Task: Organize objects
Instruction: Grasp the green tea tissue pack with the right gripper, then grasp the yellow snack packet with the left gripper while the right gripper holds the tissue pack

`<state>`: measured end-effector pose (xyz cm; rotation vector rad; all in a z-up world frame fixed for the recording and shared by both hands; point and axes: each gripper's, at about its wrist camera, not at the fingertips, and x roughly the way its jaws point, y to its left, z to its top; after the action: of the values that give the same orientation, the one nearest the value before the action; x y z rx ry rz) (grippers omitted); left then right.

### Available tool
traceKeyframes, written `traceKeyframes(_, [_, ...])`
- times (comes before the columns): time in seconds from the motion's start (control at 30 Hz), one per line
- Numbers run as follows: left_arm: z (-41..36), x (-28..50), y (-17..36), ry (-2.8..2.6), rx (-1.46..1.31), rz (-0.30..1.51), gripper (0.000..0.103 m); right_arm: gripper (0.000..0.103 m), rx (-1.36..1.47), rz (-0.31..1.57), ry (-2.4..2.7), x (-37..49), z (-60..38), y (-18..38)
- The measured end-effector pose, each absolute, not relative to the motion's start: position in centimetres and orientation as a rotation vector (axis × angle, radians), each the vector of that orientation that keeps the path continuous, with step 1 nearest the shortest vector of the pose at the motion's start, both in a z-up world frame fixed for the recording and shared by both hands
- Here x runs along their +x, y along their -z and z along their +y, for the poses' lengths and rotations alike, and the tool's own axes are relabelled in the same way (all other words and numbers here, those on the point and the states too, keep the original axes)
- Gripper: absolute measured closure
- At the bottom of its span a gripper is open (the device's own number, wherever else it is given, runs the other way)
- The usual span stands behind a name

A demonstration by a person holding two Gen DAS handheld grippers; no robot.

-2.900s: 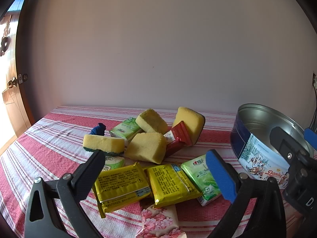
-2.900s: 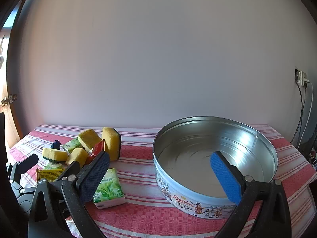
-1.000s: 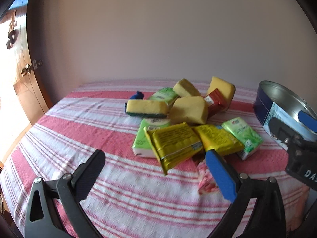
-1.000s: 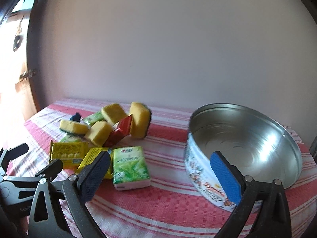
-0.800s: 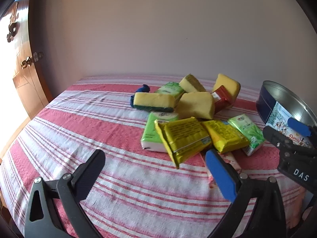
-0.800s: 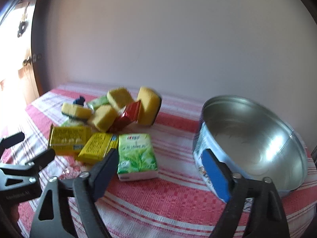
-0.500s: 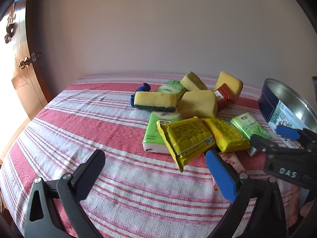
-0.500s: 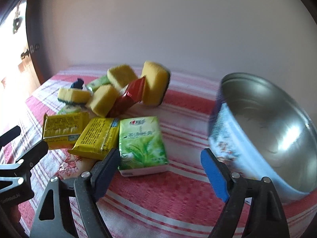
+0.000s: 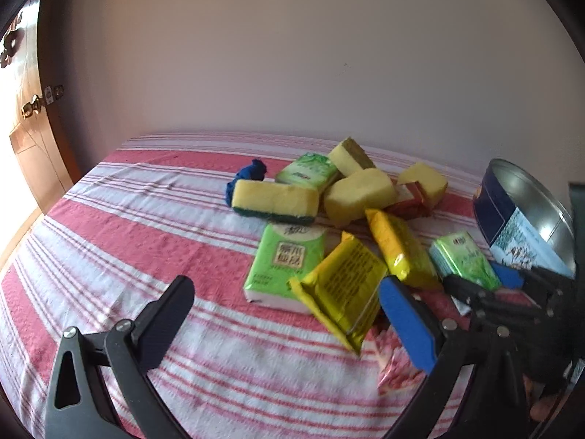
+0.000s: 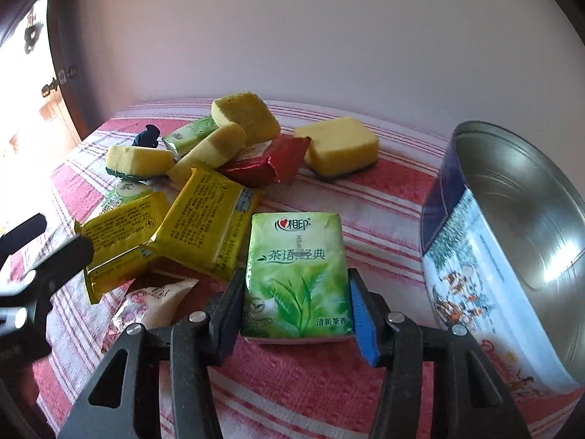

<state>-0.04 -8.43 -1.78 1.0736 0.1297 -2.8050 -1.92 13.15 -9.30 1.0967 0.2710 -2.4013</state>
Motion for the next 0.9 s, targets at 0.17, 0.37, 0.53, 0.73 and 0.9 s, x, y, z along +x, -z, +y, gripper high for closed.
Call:
traceKeyframes(0.17, [-7.2,-1.9,2.0,2.830,1.129,0.134,0.006,0.048,1.060,0.231,2.431,-1.7,14.4,8.3])
traceKeyframes(0.37, [-5.2,-3.6,3.3,2.826,1.214,0.041,0.027,0.048,0.952,0.233,2.475,-0.2,15.3,6.5])
traceKeyframes(0.53, [-4.1,-4.5,3.8,2.821,1.207,-0.078,0.026,0.048,0.966,0.225,2.466,-0.3,15.7,6.6])
traceKeyframes(0.73, [-3.8,-4.5,4.2,2.826,1.248,-0.207,0.025,0.048,0.960,0.230,2.467,0.1,16.0,6.4])
traceKeyframes(0.9, [-5.0,-3.8,3.9,2.825,1.228,-0.259,0.061,0.048,0.944,0.210,2.471,0.5,16.3,6.0])
